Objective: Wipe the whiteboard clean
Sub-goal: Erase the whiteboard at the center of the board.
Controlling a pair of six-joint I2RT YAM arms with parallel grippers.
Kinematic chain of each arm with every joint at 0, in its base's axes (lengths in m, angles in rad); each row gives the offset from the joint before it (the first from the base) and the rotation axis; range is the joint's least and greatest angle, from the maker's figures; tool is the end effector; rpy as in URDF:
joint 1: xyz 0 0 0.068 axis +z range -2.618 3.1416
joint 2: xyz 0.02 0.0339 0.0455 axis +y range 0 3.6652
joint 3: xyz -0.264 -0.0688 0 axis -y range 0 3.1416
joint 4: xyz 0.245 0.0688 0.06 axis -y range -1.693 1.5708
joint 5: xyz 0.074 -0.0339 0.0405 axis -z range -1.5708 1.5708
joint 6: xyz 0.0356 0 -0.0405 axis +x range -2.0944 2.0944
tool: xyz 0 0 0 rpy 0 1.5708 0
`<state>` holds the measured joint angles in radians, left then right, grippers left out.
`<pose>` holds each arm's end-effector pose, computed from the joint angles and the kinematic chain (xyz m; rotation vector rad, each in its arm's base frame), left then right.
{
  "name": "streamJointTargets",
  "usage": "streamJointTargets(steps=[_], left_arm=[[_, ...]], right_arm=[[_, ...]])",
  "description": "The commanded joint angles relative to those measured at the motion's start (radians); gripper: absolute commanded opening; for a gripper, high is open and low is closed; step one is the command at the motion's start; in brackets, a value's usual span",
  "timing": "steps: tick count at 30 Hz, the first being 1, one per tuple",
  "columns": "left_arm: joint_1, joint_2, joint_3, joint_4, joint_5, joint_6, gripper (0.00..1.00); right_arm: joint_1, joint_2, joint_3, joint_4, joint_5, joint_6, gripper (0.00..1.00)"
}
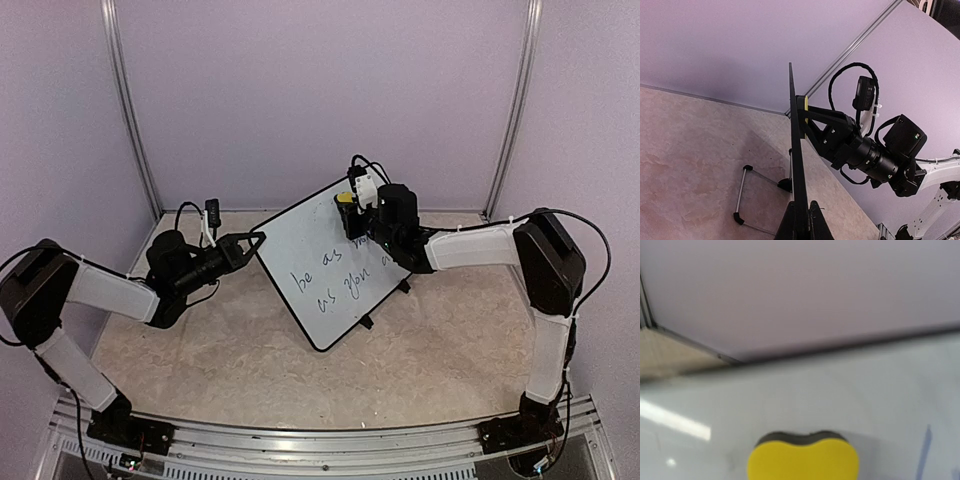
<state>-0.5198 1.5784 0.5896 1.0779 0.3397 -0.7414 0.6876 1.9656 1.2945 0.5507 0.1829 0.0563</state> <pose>0.2666 -0.1662 0.2154 0.1209 1.6180 -1.2490 0.3588 0.2863 0.2387 -0.3963 1.6586 0.4023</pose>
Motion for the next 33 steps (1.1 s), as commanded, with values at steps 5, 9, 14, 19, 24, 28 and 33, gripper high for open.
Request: streamJointTargets(steps=[5, 9, 14, 19, 24, 28, 33], left_arm=[[-0.027, -0.046, -0.002, 0.078, 0.101, 0.04, 0.0], [-0.026, -0.054, -0.004, 0.069, 0.096, 0.047, 0.0], [-0.026, -0.055, -0.001, 0.069, 0.098, 0.045, 0.0], [-0.026, -0.048, -0.001, 0.078, 0.103, 0.039, 0.0], [-0.029, -0.042, 0.001, 0.079, 0.103, 0.037, 0.0], [-0.028, -0.046, -0.001, 0.073, 0.101, 0.043, 0.0], [-0.028, -0.05, -0.001, 0.069, 0.098, 0.046, 0.0]], right_arm=[[-0.009, 0.096, 0.237, -0.081, -0.058, 0.008, 0.08], [-0.008, 0.1, 0.206, -0.077, -0.056, 0.019, 0.08], [-0.008, 0.045, 0.03, -0.005, -0.047, 0.039, 0.08], [-0.011, -0.011, -0.106, 0.042, -0.011, 0.039, 0.08], [-0.029, -0.002, -0.055, 0.02, -0.016, 0.026, 0.08], [-0.036, 0.042, 0.068, -0.022, -0.023, 0.002, 0.08], [-0.043, 0.087, 0.183, -0.071, -0.032, -0.013, 0.08]])
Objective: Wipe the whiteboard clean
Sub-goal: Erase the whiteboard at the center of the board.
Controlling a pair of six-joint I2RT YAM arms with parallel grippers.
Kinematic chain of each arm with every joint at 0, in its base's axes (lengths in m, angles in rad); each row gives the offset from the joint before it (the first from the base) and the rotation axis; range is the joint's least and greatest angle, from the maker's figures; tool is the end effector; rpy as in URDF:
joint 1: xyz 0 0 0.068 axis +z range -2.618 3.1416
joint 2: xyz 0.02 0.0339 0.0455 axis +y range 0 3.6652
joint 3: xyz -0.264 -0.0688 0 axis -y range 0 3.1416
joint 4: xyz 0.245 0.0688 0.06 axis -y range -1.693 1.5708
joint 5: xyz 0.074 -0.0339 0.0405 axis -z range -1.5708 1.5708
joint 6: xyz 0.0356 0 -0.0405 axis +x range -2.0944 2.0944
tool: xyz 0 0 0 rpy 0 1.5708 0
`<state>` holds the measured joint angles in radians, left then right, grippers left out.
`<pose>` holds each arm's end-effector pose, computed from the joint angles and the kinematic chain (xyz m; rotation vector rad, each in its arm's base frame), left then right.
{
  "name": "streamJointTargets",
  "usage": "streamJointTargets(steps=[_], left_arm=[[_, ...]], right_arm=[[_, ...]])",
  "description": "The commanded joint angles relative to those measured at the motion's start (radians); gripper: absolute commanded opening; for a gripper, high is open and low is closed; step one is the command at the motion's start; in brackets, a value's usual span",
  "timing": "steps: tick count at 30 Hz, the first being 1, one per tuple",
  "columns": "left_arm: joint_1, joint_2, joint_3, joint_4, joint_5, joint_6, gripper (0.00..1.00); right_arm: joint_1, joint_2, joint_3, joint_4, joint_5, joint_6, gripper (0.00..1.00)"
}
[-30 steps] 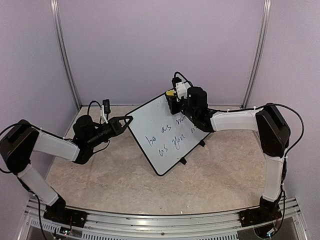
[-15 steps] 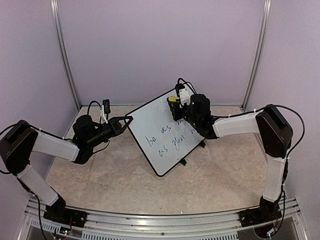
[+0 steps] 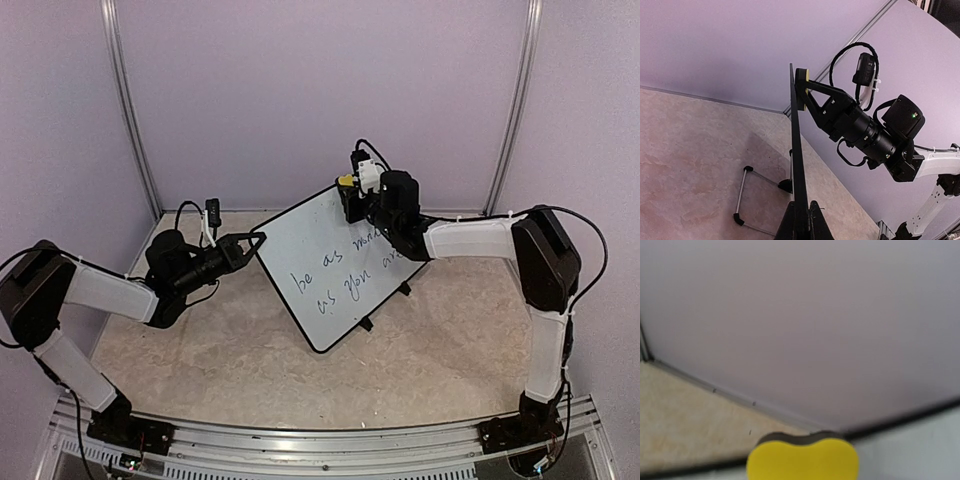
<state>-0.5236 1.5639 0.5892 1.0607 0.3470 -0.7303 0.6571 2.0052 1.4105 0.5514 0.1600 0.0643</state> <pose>0.2645 -0.1667 0.2177 0.1387 1.6200 -1.2479 0.3809 0.2867 0.2607 -0.3554 1.5911 0.4275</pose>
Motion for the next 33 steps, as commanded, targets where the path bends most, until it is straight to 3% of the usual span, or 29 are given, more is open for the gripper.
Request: streamJointTargets(steps=[1, 13, 18, 27, 33], left_arm=[[-0.024, -0.036, 0.0, 0.087, 0.09, 0.035, 0.0], [-0.024, -0.023, 0.003, 0.096, 0.096, 0.026, 0.0], [-0.026, -0.02, 0.003, 0.098, 0.097, 0.026, 0.0], [-0.026, -0.029, 0.001, 0.09, 0.091, 0.035, 0.0], [-0.024, -0.03, 0.001, 0.088, 0.09, 0.035, 0.0]], right_arm=[[-0.013, 0.051, 0.072, -0.076, -0.012, -0.02, 0.08], [-0.012, -0.05, -0.256, 0.046, -0.042, 0.076, 0.07], [-0.014, -0.035, -0.2, 0.025, -0.027, 0.055, 0.07], [-0.034, 0.067, 0.078, -0.07, -0.025, 0.034, 0.08], [-0.041, 0.055, 0.023, -0.058, -0.029, 0.044, 0.07]])
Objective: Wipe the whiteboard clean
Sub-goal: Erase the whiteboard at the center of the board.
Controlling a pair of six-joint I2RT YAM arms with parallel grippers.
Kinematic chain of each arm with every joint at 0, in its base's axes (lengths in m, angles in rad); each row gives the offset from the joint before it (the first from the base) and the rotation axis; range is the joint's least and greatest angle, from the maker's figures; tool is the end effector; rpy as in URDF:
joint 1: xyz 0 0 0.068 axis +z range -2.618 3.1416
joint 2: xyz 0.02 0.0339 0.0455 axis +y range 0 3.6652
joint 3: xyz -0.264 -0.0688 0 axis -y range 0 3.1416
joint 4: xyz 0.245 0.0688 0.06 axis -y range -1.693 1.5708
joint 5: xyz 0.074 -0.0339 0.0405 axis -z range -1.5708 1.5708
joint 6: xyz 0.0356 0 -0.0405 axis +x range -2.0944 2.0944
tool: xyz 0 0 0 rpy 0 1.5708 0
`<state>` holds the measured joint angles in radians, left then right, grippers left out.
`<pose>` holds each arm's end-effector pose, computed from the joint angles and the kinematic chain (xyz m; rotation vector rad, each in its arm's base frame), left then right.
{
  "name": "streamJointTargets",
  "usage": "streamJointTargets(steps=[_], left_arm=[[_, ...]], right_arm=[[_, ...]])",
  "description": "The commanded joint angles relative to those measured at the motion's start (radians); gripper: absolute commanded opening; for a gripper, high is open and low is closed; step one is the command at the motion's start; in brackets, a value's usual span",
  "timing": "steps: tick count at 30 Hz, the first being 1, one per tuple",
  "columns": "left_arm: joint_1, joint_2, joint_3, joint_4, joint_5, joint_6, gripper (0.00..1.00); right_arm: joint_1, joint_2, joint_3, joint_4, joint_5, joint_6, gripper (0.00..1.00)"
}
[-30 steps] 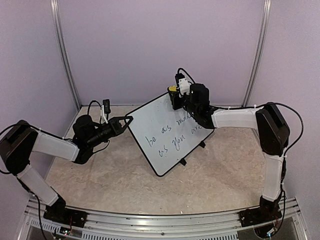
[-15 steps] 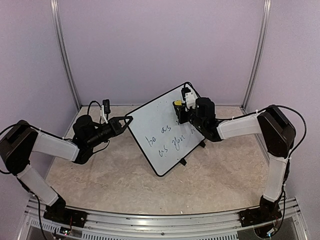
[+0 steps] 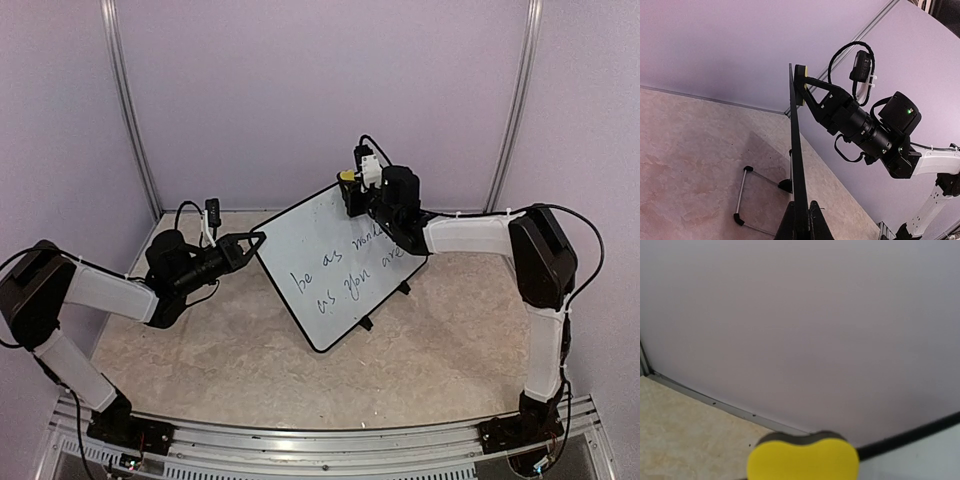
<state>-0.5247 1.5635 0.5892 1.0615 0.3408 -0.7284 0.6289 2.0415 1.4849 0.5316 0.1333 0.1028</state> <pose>0.2645 -0.1668 0.2179 0.1358 1.6176 -1.2432 0.3980 0.2837 0.2676 -0.3177 1.5833 0.4618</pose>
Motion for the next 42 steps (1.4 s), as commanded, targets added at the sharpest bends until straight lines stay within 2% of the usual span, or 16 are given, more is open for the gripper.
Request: streamJointTargets(steps=[1, 6, 10, 24, 35, 38, 42], left_arm=[[-0.023, -0.03, 0.0, 0.088, 0.096, 0.034, 0.0], [-0.023, -0.022, 0.003, 0.095, 0.102, 0.026, 0.0], [-0.024, -0.018, 0.003, 0.097, 0.103, 0.023, 0.0], [-0.026, -0.035, 0.0, 0.086, 0.097, 0.033, 0.0], [-0.027, -0.033, 0.001, 0.09, 0.099, 0.031, 0.0], [-0.028, -0.031, 0.001, 0.09, 0.101, 0.03, 0.0], [-0.028, -0.029, 0.001, 0.088, 0.1, 0.033, 0.0]], right_arm=[[-0.013, 0.008, -0.086, -0.024, -0.002, 0.01, 0.08], [-0.016, -0.048, -0.249, 0.045, -0.003, 0.038, 0.08], [-0.015, -0.058, -0.259, 0.048, -0.007, 0.037, 0.08], [-0.033, 0.047, 0.085, -0.125, 0.004, 0.014, 0.08], [-0.065, -0.082, -0.266, 0.012, -0.018, 0.044, 0.08], [-0.073, -0.09, -0.287, 0.019, -0.023, 0.041, 0.08], [-0.091, -0.064, -0.2, -0.011, -0.044, 0.038, 0.08]])
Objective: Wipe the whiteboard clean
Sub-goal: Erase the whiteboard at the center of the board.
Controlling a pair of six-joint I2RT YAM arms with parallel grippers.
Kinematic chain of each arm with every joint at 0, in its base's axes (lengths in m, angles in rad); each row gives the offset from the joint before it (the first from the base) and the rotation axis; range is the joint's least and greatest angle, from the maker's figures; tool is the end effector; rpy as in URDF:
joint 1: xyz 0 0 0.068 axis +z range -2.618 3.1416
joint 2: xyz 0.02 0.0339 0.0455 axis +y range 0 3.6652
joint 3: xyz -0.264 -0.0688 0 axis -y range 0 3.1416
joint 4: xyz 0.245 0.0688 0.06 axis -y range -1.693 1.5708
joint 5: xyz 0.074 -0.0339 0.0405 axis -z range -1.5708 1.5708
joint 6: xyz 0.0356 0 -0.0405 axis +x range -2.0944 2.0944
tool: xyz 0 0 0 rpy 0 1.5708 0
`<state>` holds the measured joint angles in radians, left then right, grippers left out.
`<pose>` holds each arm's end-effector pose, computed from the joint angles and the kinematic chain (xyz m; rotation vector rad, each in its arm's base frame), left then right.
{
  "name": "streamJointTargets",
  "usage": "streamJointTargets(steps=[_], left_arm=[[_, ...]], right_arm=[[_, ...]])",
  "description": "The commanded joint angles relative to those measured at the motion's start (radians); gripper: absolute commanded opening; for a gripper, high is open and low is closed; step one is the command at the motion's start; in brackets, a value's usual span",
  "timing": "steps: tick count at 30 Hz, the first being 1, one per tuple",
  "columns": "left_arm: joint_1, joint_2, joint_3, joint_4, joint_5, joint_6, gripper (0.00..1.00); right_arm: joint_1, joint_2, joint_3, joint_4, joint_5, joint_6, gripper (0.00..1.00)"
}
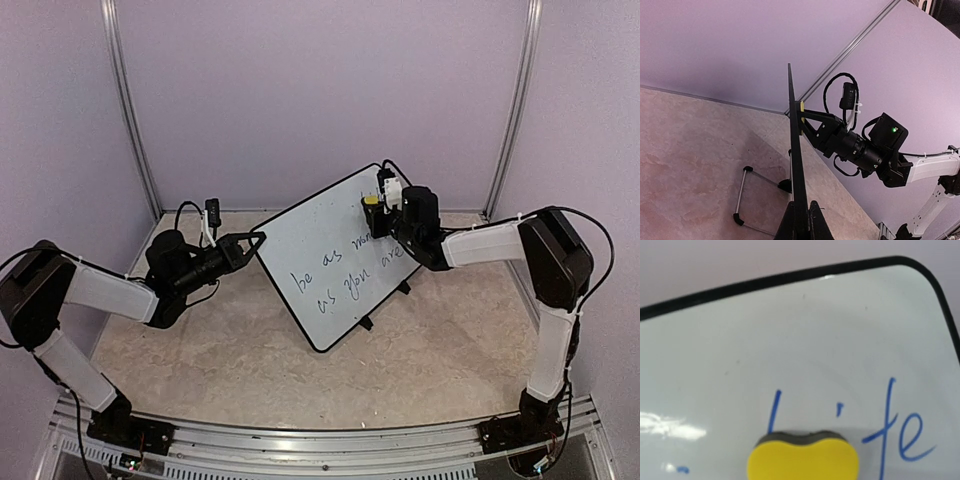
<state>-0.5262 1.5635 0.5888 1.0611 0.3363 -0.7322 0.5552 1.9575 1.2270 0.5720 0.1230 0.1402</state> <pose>0.2643 -0.1671 0.2177 0.1298 1.6190 -1.2440 0.3847 0.2335 0.2220 -0.2695 1.7243 0.4056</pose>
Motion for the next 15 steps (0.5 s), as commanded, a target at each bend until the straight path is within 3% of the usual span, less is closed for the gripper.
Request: streamJointTargets(steps=[1, 9, 15], left_arm=[[-0.026, -0.029, 0.002, 0.088, 0.104, 0.037, 0.0], [-0.026, -0.033, 0.001, 0.083, 0.1, 0.042, 0.0], [-0.025, -0.035, 0.002, 0.082, 0.099, 0.043, 0.0]], right_arm=[[-0.021, 0.03, 0.092, -0.063, -0.038, -0.003, 0.08], [-0.025, 0.128, 0.342, -0.162, -0.06, -0.024, 0.08], [-0.024, 0.101, 0.221, -0.122, -0.1, 0.011, 0.07]])
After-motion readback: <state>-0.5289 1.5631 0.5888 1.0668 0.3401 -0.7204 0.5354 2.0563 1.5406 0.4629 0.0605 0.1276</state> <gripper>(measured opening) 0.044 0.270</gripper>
